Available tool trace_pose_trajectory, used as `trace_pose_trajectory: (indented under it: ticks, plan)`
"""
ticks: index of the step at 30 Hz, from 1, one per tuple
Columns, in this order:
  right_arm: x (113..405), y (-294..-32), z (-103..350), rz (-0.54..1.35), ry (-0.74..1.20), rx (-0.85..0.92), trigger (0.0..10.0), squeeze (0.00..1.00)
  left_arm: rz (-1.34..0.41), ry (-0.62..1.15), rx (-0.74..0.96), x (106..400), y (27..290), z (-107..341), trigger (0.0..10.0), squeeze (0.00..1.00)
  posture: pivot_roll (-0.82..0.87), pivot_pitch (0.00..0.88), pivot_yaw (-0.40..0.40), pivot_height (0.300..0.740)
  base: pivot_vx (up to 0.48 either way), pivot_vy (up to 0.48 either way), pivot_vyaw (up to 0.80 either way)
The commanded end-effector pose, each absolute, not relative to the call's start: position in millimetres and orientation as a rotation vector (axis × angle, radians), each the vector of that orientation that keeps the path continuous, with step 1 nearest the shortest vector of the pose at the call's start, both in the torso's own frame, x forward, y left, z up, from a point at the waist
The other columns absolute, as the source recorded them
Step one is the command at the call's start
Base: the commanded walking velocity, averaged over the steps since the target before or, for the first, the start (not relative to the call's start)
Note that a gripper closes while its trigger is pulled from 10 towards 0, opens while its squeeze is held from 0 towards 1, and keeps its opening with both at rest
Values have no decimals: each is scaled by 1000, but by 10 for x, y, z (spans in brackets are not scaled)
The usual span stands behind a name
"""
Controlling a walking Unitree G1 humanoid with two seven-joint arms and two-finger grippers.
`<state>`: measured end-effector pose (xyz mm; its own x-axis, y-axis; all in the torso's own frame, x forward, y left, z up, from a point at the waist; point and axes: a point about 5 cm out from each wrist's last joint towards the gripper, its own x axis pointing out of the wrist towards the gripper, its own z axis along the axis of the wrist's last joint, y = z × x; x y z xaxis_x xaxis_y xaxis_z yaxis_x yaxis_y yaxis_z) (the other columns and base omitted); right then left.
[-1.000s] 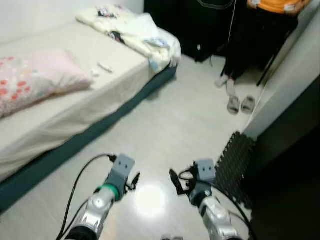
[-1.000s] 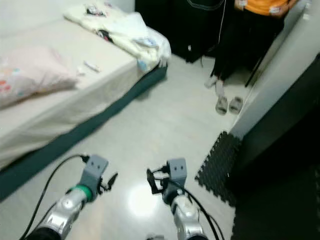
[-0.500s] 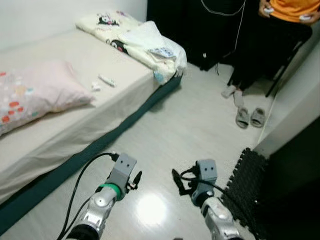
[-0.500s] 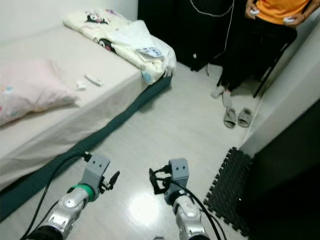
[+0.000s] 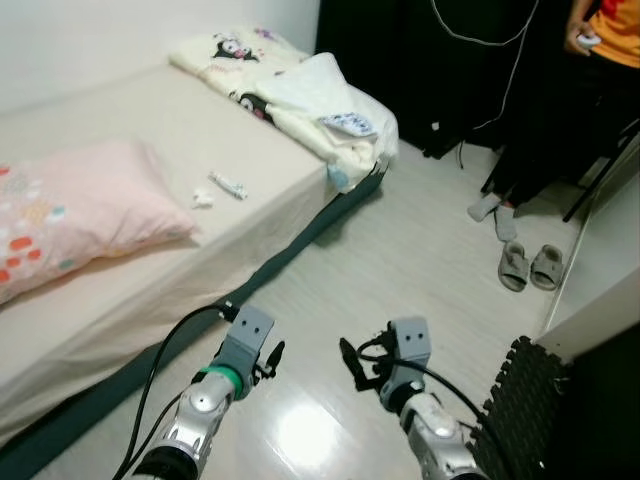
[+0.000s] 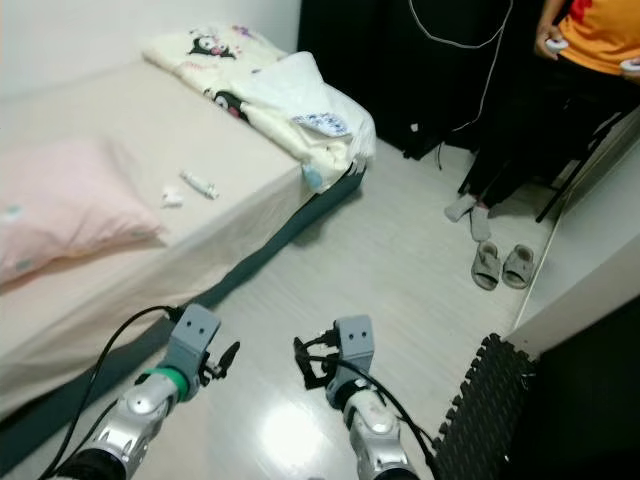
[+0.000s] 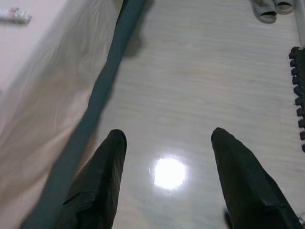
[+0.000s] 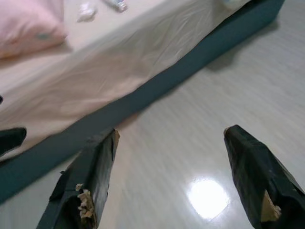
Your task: Clean up the room
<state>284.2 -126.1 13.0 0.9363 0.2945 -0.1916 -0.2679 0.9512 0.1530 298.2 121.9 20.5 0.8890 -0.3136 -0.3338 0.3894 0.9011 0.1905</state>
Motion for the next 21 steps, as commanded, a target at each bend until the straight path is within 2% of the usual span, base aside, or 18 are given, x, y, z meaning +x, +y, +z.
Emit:
trace_pose_trajectory:
  ticks: [1,15,21]
  plan:
    - [2792,-1309,66,270,245,128,10000,0,-392,316,264,2954,1166,167,10000,0,47,31,-21,740,360,0,0]
    - [2782,-1301,60,283,250,115,10000,0,-392,323,265,2951,1155,158,10000,0,44,38,-19,740,348,0,0]
    - [2769,-1281,42,290,259,99,10000,0,-370,334,248,2956,1174,153,10000,0,46,44,-18,740,41,0,800]
